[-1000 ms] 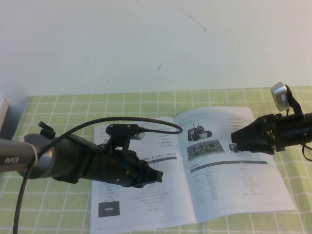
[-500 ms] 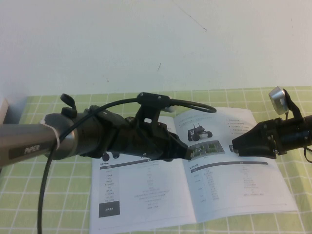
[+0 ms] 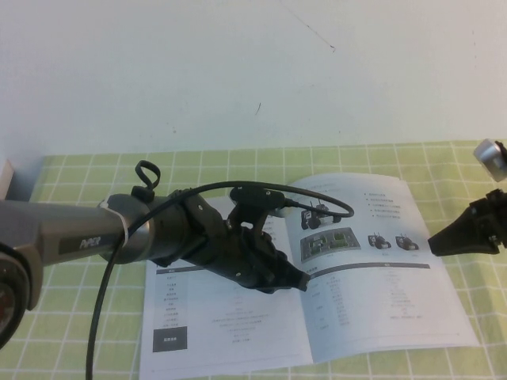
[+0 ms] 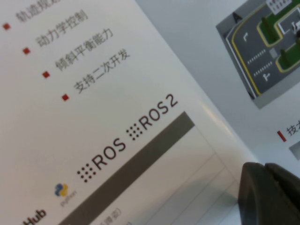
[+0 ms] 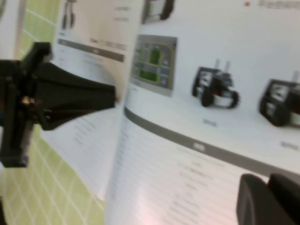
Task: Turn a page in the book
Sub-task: Open the closed book
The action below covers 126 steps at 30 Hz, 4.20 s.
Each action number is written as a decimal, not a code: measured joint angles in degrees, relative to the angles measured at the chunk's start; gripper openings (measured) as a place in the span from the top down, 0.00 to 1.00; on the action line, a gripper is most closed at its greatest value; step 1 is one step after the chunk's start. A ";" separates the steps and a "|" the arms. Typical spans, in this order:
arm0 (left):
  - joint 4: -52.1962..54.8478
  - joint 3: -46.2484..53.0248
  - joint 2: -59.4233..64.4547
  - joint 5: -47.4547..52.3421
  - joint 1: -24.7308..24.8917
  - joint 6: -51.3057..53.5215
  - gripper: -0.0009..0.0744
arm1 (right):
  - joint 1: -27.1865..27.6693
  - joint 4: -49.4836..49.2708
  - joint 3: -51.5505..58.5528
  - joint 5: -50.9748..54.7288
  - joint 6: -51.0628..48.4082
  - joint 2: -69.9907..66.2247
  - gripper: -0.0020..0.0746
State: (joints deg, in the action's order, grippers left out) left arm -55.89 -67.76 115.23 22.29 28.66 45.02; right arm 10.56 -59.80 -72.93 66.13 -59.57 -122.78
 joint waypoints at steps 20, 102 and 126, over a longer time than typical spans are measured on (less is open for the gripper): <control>0.20 -0.03 0.00 0.00 0.00 -0.78 0.99 | 0.51 6.95 -0.10 -2.23 -5.40 1.06 0.71; -0.28 -0.03 -0.10 1.14 0.73 0.67 0.99 | 7.11 -19.01 19.47 -2.74 -25.86 1.67 0.36; 0.06 -0.03 -0.10 1.03 0.64 1.24 0.99 | 1.37 -5.28 12.45 -4.14 -21.40 1.38 0.47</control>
State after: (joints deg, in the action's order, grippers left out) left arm -55.83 -67.80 115.13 23.33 29.30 46.26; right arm 11.92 -65.08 -60.48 61.98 -80.97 -121.40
